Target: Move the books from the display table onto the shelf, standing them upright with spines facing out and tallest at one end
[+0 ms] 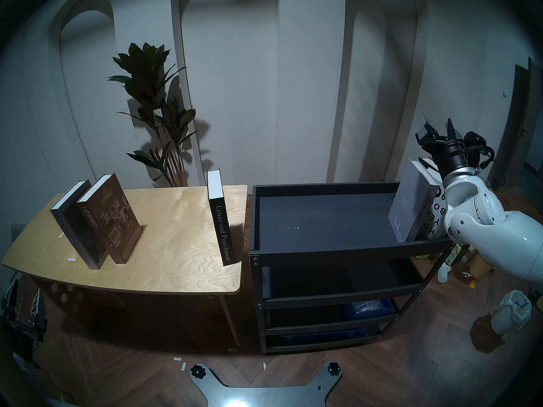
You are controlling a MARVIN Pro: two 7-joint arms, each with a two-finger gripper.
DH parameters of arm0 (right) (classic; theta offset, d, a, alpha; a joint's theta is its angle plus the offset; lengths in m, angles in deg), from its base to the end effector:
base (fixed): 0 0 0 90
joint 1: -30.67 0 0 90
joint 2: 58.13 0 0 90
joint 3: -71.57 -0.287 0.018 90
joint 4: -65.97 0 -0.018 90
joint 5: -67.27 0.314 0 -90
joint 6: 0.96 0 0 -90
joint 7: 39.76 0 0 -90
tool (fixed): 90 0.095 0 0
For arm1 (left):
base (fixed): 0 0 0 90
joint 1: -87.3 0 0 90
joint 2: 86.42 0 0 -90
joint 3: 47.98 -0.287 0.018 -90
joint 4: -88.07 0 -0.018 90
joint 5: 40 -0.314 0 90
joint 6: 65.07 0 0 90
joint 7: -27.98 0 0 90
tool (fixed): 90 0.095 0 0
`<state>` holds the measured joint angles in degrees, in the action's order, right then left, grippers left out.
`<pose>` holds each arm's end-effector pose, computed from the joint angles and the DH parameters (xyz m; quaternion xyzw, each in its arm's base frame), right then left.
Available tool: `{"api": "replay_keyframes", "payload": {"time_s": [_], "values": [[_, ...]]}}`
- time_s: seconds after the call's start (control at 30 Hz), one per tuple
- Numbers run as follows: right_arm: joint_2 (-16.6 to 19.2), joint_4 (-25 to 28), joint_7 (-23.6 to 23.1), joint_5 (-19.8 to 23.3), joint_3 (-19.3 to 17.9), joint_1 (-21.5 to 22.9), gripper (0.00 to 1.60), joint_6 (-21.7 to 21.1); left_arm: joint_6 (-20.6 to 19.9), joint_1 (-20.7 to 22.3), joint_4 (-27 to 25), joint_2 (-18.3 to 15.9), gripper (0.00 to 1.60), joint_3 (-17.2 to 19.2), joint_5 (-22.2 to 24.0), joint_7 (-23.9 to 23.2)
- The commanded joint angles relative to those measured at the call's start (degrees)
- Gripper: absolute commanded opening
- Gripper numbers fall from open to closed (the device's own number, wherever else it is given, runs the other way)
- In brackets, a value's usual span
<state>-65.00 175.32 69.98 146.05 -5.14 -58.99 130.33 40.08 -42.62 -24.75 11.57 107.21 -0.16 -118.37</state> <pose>0.3948 -0.1919 -0.0483 -0.5001 0.0564 -0.8609 0.0743 0.0522 0.2671 -0.2317 -0.6221 0.0027 -0.7782 0.0860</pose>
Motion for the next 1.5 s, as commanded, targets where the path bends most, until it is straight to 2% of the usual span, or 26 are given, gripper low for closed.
{"api": "replay_keyframes", "payload": {"time_s": [0.0,0.3,0.7,0.83,1.33,1.47], "values": [[0.58,6.67,-1.52,-1.15,-0.34,-0.32,1.60,2.14,0.10,-0.30,1.29,-1.50,1.60,2.98,0.74,1.01],[-0.62,15.04,-3.04,-2.63,3.02,-2.93,1.60,2.69,0.17,-0.68,5.03,-3.47,1.60,6.25,0.93,1.97],[-4.13,26.71,-2.53,-5.02,13.53,-9.12,1.60,2.63,-0.03,-1.11,9.09,-6.99,1.60,7.95,1.55,0.64],[-4.83,29.77,-2.31,-6.60,15.90,-9.87,1.60,2.67,-0.01,-1.24,9.99,-8.20,1.60,8.44,1.97,-0.42],[-8.48,30.66,0.28,-13.36,21.88,-10.78,1.60,1.41,-0.31,-1.47,12.95,-11.79,1.60,8.91,4.63,-6.13],[-11.02,30.66,1.24,-15.09,23.62,-10.45,1.60,0.69,-0.82,-1.44,13.99,-12.82,1.60,8.75,6.47,-8.95]]}}
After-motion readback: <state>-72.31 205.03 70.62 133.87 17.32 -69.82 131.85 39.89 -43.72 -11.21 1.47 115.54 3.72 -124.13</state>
